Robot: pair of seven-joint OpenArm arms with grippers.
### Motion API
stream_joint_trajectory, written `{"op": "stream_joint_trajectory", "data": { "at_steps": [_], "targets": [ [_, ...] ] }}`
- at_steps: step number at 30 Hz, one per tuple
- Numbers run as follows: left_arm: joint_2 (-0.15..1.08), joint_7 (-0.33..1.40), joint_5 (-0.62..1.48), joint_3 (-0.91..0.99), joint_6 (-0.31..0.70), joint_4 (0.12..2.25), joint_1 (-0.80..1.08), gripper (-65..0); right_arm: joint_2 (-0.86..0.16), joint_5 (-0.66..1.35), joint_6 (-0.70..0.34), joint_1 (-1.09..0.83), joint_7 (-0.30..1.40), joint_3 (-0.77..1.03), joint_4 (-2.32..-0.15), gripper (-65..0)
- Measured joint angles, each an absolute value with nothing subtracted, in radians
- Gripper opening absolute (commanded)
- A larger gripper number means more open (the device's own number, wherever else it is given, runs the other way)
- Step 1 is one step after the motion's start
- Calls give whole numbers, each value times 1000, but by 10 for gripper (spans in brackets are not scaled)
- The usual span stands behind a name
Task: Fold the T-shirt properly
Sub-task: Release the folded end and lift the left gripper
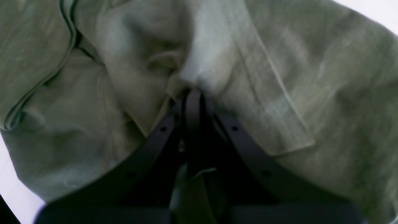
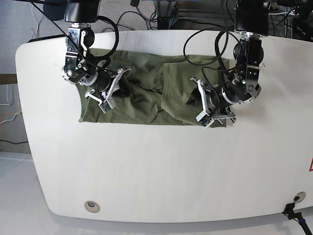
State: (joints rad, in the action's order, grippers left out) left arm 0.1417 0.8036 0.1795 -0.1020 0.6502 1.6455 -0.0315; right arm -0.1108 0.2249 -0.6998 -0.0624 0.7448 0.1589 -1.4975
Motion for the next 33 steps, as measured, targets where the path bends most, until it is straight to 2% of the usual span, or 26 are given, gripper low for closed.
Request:
{"op": "stream_joint_trajectory", "data": {
  "at_steps": [6,11,14,20,25,28,33],
  "targets": [
    [121,712,161,-184,651,1401,-111,-315,-110,225,-700,-62,745,159,-1497,-650],
    [114,661,165,-184,644,1343,-133,-315,-110,225,-700,-63,744,159,-1497,-650],
    [120,706,149,-171,654,1458,-105,-315,-110,224,-700,-62,749,159,-1498,-650],
    [126,687,153,-90,652,1789,-12,-315,-110,215,-707,-46,770,155,-1498,-650],
    [223,699,148,-80,653,1822,103,-315,-108,214,-707,-29,785,155,-1498,-650],
    [235,693,150,-23,652,1823,157,-315,-104,183,-702,-35,825,152,-1551,-650],
    [242,688,150,48,651,1764,192,-315,-111,153,-698,-25,930,157,-1732,-515]
  ]
}}
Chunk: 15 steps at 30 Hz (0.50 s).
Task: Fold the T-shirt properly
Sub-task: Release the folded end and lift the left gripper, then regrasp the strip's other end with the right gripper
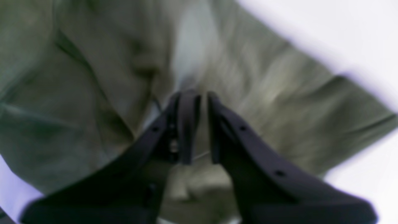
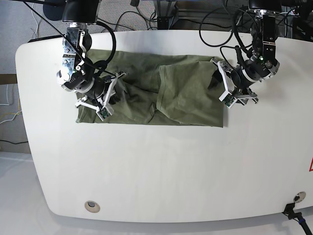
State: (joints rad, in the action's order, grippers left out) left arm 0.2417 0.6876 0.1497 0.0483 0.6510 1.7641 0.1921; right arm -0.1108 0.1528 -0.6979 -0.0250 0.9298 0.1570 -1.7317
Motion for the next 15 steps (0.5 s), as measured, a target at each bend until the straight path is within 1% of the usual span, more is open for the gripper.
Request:
{"op": "stream_joint_trajectory", "data": {
  "at_steps": [3,4,7,8,10,15],
  "targets": [
    [242,686,151,60,652,1692,184,-315,-85,154,-695,-13,964,159,-1837,-456],
    [240,688,152,58,652,1678,181,-315,-73,162,-699,-19,979,177,-1871,-420],
    [242,688,154,56,654,1659,168,-315,-27,160,-702,-8,1023,310,-1942,-329],
    [242,687,154,55,654,1659,166,-315,-16,160,-700,0,1039,366,-1945,-313],
    [241,687,155,52,655,1659,164,-315,-14,159,-699,10,1059,479,-1941,-302],
    [239,687,154,52,655,1658,166,-315,-10,162,-698,21,1060,693,-1909,-300]
  ]
}}
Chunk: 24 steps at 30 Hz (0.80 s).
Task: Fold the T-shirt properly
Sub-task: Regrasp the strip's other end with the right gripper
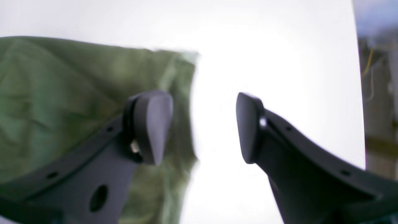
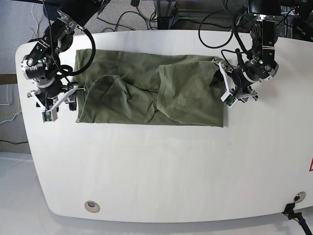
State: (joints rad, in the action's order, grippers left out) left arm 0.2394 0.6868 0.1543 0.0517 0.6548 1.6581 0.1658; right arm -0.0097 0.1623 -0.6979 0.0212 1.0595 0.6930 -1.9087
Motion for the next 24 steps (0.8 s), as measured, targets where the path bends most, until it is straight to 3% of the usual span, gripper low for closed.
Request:
{"op": "stream_joint_trajectory", "data": {
  "at_steps": [3,9,24],
  "targets": [
    [239,687,154,52,655,1658,167,-315,4,154,-691,41,1094,823,-1849,-290],
    [240,687,154,52,654,1648,167,-315,15,297,-693,35,1156,922,-1735,-122],
    [239,687,154,52,654,1646,170,-315,20,441,-692,35,1191,923,-1652,-114]
  ]
}}
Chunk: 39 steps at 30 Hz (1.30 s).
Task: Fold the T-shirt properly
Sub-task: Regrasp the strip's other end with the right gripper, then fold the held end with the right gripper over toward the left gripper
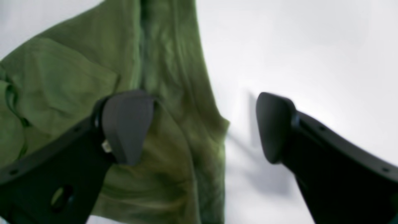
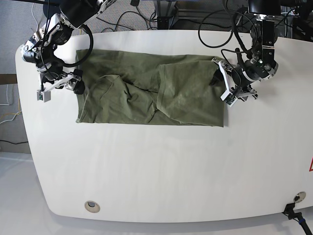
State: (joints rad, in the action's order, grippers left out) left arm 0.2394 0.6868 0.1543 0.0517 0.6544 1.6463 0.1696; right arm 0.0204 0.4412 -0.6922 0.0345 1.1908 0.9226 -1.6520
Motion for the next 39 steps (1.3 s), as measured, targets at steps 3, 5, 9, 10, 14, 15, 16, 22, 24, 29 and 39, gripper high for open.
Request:
{"op": "stream_joint_trajectory", "data": {
  "at_steps": [3,5,9,10,14,15,16,22,24,29,39],
  "targets": [
    [239,687,154,52,655,1646,170,-315,32,442,-692,35,1190,923,-1649,-114],
    [239,687,154,52,655,1646,169,-315,46,442,-692,35,1193,922,-1635,-114],
    [239,687,154,51,654,1646,169,-315,47,454,-693,39,1181,921,-1581,-114],
    [239,686,155,51,655,1646,169,-315,44,455,-693,41,1179,921,-1573,-114],
    [239,686,154,52,654,1646,172,-315,45,456,-699,40,1175,910,-1568,-116],
    [240,686,154,52,654,1646,172,-315,45,456,-698,38,1172,888,-1568,-116],
    [239,686,154,52,654,1646,172,-315,47,453,-699,41,1175,864,-1570,-116],
    [239,687,154,52,654,1646,172,-315,95,472,-700,44,1174,830,-1570,-118],
    [239,686,154,52,654,1646,172,-315,90,471,-699,44,1175,830,-1569,-152],
    [240,686,154,52,654,1646,172,-315,88,449,-696,41,1184,822,-1567,-498],
    [240,687,154,52,654,1646,171,-315,103,427,-688,33,1201,648,-1633,-650]
  ]
}}
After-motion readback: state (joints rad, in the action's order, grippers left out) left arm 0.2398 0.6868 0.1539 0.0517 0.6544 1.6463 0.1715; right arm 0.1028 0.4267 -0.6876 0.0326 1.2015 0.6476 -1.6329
